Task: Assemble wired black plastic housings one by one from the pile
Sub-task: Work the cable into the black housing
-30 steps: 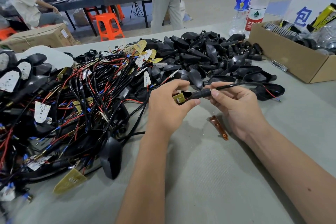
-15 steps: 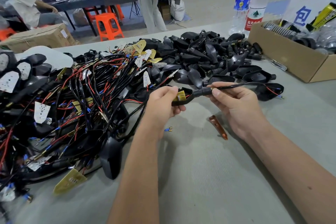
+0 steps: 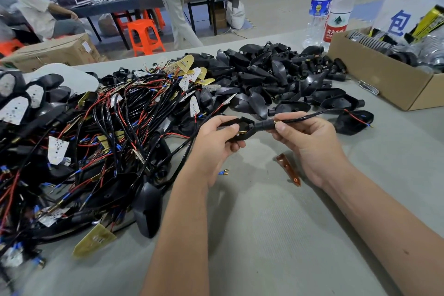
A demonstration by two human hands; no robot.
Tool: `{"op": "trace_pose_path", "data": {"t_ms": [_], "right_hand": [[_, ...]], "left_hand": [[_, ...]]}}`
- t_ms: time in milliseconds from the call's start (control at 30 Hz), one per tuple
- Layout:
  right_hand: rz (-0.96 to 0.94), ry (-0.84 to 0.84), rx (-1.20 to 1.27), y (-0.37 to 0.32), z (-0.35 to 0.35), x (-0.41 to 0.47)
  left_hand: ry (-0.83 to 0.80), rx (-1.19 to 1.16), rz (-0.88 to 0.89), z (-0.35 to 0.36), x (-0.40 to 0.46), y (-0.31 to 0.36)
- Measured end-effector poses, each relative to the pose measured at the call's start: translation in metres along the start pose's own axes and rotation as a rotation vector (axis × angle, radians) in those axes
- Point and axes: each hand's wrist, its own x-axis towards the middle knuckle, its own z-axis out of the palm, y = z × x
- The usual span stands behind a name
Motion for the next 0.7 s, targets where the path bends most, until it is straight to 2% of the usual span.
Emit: {"op": "trace_pose_path", "data": {"t_ms": [100,233,333,433,533,700], "right_hand": [[0.016,-0.003,0.062,-0.002,0.003,0.0],[0.017,-0.046,-0.012,-0.001,0.005,-0.002],[-0.034,0.003,-0.116,0.001,0.004,-0.002],[-0.12,0.021,-0.188,0.003,0.004,-0.003],[-0.167,0.012,-0.244,0.005,0.006,-0.004],[-0.123,0.069,-0.256,0.006,0.004,-0.003]], "left_hand": [[-0.014,0.029,0.069,0.002,0.0,-0.002],[-0.005,0.15,0.123,0.012,-0.001,-0.008],[0.191,0.287,0.138,0.018,0.001,-0.014],[0.363,0.161,0.045,0.019,0.003,-0.015],[0.363,0.042,-0.03,0.02,0.003,-0.014],[0.361,0.0,0.001,0.023,0.003,-0.008]]}}
